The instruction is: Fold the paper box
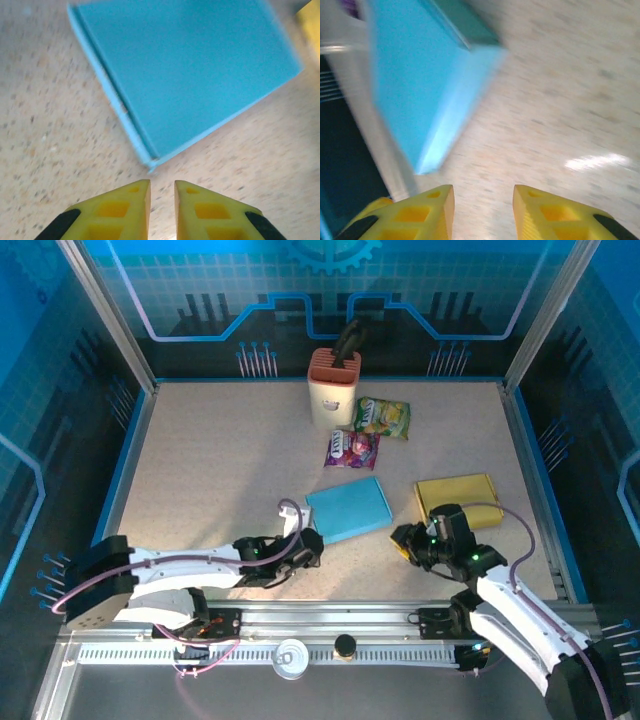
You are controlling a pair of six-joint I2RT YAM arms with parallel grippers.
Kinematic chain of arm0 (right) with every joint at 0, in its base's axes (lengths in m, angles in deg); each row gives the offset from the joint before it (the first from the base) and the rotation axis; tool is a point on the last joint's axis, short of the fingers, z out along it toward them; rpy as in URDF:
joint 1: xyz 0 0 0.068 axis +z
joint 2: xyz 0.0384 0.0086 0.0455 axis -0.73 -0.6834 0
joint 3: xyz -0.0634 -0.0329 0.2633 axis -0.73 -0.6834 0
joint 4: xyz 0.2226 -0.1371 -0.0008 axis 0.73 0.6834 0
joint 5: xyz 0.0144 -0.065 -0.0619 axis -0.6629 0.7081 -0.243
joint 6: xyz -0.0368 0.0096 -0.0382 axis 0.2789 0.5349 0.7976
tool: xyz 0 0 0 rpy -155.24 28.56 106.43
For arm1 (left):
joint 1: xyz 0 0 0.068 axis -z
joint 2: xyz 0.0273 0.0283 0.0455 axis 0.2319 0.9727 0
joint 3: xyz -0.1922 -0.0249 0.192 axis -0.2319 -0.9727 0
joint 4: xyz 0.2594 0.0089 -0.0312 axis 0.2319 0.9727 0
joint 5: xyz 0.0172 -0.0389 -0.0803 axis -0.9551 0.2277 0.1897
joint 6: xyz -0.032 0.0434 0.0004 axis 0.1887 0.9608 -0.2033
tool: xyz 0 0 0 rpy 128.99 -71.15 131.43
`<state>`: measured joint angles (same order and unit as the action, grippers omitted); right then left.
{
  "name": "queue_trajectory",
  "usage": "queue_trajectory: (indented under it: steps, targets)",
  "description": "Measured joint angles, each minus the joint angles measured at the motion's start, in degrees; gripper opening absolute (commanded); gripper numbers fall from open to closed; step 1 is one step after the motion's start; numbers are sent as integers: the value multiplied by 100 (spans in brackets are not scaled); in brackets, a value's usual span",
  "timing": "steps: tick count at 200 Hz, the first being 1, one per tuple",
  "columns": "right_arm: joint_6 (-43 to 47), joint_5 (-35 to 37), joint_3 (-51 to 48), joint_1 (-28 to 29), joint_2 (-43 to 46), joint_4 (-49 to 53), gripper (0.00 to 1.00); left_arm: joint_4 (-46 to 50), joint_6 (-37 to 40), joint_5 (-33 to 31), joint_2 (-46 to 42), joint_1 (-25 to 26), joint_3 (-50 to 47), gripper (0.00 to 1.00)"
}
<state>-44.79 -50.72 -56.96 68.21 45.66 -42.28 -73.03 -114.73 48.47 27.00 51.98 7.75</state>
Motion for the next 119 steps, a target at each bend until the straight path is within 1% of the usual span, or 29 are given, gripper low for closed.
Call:
queue_trajectory:
  steps: [26, 50, 70, 82, 88, 101, 119]
  targets:
    - [181, -17, -42, 0, 162, 374, 48, 70, -177, 4, -7, 37, -87, 28]
    - [581, 61, 330, 0, -87, 601, 61, 212, -315, -7, -332, 35, -76, 41]
    - [1163, 118, 962, -2, -713, 684, 64, 428, -348, 4, -739, -33, -15, 47]
    - [1593, 179, 1434, -2, -1246, 710, 65, 516, -334, 96, -1014, -190, 15, 48]
    - [1814, 212, 1663, -2, -1517, 719, 65, 544, -315, 153, -1172, -299, 15, 52]
    - [2262, 280, 2096, -2, -2061, 715, 65, 625, -243, 247, -1513, -485, 15, 56]
    - [2846, 503, 2601, -2, -2822, 721, 66, 734, -94, 310, -2000, -597, 15, 60]
